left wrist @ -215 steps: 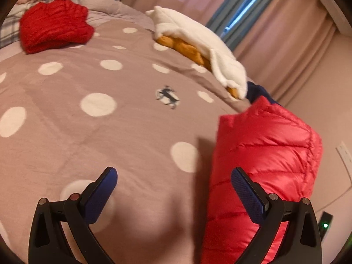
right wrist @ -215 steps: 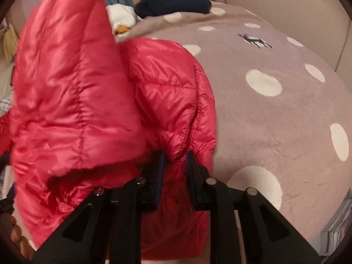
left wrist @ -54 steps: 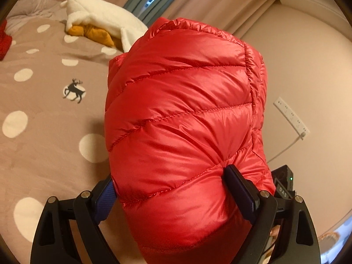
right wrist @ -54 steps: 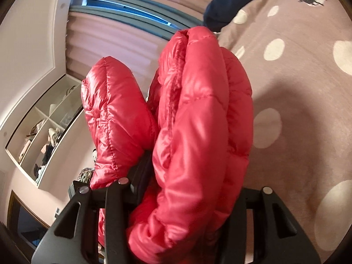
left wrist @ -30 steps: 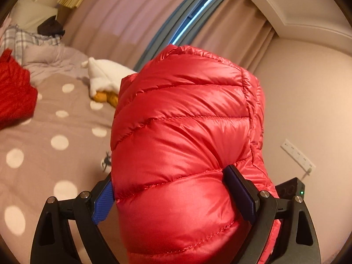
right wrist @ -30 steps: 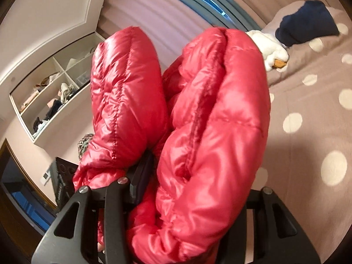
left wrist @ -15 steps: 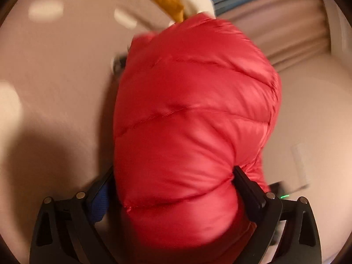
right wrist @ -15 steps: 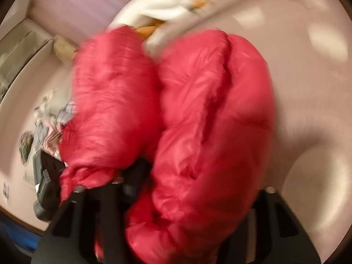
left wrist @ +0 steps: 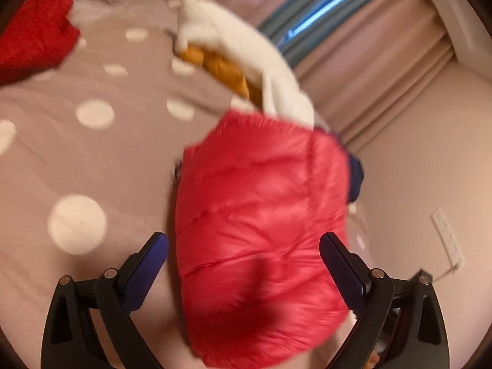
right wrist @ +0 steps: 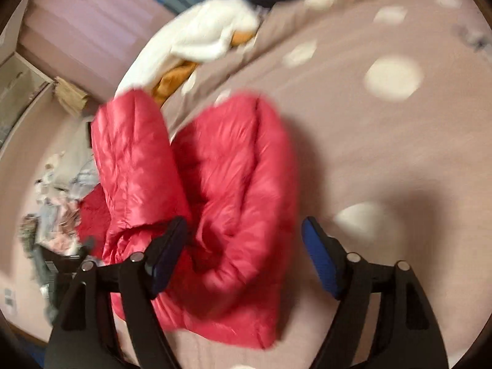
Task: Fold large clothes
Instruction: 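Lower the folded red jacket onto the bed and open both grippers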
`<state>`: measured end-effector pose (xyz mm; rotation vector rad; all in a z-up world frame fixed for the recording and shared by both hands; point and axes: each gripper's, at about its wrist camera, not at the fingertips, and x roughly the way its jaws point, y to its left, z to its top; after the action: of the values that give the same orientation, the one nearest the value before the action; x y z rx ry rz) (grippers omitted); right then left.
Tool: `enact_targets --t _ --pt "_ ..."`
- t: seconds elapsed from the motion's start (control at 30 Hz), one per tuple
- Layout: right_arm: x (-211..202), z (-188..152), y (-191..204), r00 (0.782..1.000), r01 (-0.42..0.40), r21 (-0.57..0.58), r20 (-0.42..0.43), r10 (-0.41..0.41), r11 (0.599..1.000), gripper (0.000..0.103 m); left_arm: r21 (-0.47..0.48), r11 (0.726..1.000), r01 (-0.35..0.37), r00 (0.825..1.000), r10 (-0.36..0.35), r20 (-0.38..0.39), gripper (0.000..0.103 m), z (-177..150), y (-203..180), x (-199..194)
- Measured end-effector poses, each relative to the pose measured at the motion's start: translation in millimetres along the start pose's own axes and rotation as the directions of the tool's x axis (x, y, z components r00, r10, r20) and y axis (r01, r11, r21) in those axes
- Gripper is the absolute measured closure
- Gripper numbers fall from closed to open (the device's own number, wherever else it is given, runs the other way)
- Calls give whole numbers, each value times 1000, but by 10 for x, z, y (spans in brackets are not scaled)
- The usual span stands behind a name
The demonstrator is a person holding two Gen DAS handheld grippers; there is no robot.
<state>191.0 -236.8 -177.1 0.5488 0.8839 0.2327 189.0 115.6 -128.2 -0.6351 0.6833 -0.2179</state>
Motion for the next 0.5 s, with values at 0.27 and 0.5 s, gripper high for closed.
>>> enact_targets --t 0.27,0.5 --pt "-964 -78 626 989 50 -215 145 -19 975 23 172 968 -182 961 138 240 5 -169 -697 -1071" --pt "-1585 -426 1138 965 99 -389 262 7 916 21 299 916 -266 924 155 350 5 -397 -1111 -1508"
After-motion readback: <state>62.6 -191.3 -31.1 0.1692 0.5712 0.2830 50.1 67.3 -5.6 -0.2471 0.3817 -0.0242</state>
